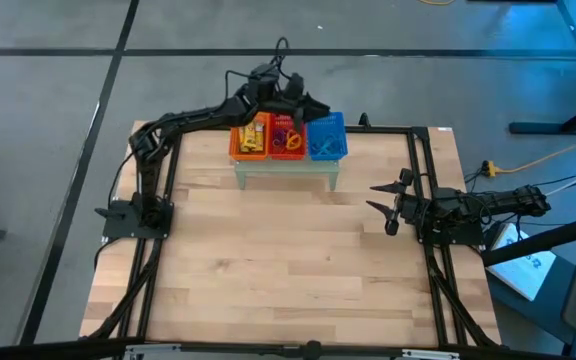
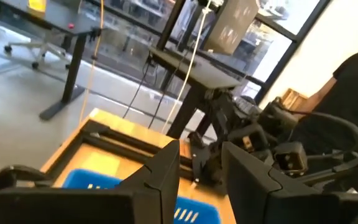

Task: Pick & Place Office Desk Supplies
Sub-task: Return to Home Position

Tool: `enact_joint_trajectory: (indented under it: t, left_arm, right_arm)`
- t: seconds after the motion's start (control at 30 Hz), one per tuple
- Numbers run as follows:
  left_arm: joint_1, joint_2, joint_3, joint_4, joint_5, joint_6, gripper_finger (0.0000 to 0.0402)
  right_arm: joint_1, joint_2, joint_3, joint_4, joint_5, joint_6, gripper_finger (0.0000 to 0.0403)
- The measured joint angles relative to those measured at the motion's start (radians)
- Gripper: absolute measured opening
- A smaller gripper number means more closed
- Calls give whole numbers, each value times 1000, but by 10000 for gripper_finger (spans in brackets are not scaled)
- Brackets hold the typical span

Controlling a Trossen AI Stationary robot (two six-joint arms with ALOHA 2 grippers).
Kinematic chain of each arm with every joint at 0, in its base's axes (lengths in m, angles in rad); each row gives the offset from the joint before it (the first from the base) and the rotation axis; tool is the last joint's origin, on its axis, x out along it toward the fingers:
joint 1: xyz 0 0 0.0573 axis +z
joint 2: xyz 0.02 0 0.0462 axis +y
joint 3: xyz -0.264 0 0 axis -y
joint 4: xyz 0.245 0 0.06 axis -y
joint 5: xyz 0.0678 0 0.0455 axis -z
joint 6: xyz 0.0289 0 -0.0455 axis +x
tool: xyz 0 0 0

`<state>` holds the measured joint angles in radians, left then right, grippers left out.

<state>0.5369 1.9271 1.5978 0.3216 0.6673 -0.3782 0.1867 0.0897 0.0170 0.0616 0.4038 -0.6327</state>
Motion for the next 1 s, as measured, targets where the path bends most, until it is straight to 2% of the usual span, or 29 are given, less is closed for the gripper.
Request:
enact_joint_trajectory:
  t: [0.13, 0.3, 0.7, 0.83, 0.93, 1.0]
  left_arm:
    - [0, -77, 0, -25, -8, 8, 116]
    - [2, -232, 0, -118, -53, 67, 116]
    - [9, -698, 0, -597, -90, 223, 116]
    - [-1, -813, -15, -726, -132, 256, 116]
    - [-6, -877, -36, -802, -182, 261, 116]
    - [-6, -907, -39, -875, -215, 276, 116]
  right_arm:
    - [0, 0, 0, 0, 0, 0, 195]
    - [0, 0, 0, 0, -1, -38, 195]
    - [0, 0, 0, 71, -4, -26, 195]
    - [0, 0, 0, 87, -34, 241, 195]
    - [0, 0, 0, 105, -33, 541, 195]
    - [0, 0, 0, 105, -77, 756, 195]
